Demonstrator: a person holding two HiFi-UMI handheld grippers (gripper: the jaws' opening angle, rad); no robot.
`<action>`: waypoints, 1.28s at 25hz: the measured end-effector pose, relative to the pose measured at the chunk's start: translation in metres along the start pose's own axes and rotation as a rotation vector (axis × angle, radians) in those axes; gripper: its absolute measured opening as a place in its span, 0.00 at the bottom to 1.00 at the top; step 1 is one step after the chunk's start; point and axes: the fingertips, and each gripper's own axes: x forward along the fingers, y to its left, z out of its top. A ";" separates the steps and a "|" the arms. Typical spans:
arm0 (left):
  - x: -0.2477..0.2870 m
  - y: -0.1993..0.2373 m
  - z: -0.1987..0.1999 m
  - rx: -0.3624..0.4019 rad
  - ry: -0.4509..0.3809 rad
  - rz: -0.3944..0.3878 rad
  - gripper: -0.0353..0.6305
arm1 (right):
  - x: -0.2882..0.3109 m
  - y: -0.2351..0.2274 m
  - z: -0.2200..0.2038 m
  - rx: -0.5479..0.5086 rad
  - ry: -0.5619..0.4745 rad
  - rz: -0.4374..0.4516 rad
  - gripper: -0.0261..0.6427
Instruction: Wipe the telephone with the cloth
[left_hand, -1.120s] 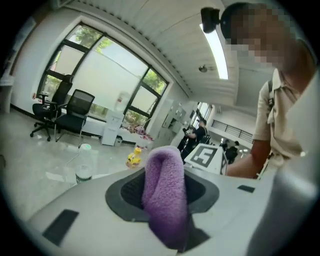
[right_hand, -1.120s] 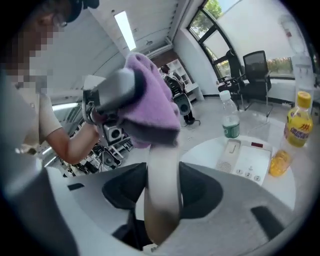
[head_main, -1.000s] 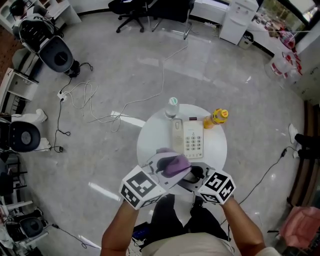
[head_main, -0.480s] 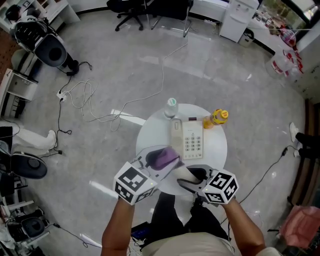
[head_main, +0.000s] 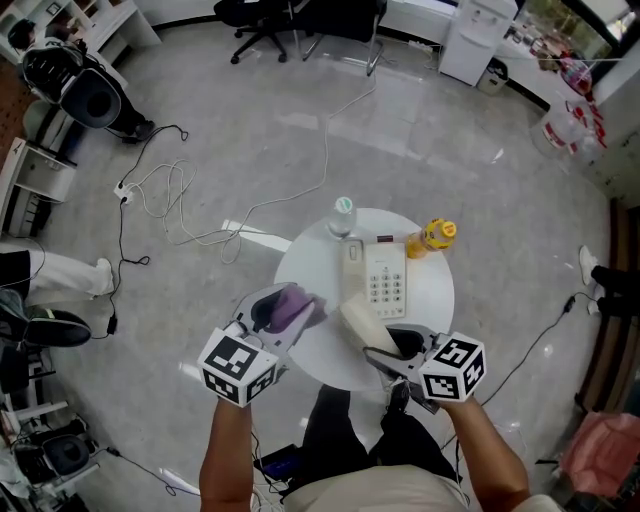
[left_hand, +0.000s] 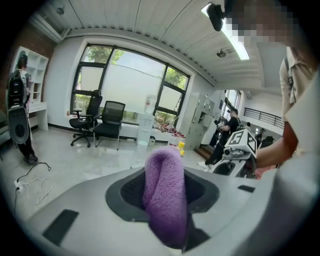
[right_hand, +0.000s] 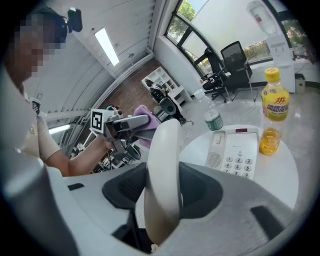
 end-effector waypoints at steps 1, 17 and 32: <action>-0.004 0.005 0.003 -0.014 -0.026 0.019 0.27 | -0.001 -0.005 0.003 0.031 -0.024 -0.015 0.31; -0.015 0.040 -0.062 -0.158 -0.035 0.139 0.27 | 0.030 -0.072 0.015 0.282 -0.173 -0.203 0.31; 0.007 0.035 -0.146 -0.243 0.081 0.121 0.27 | 0.070 -0.096 -0.002 0.341 -0.122 -0.270 0.31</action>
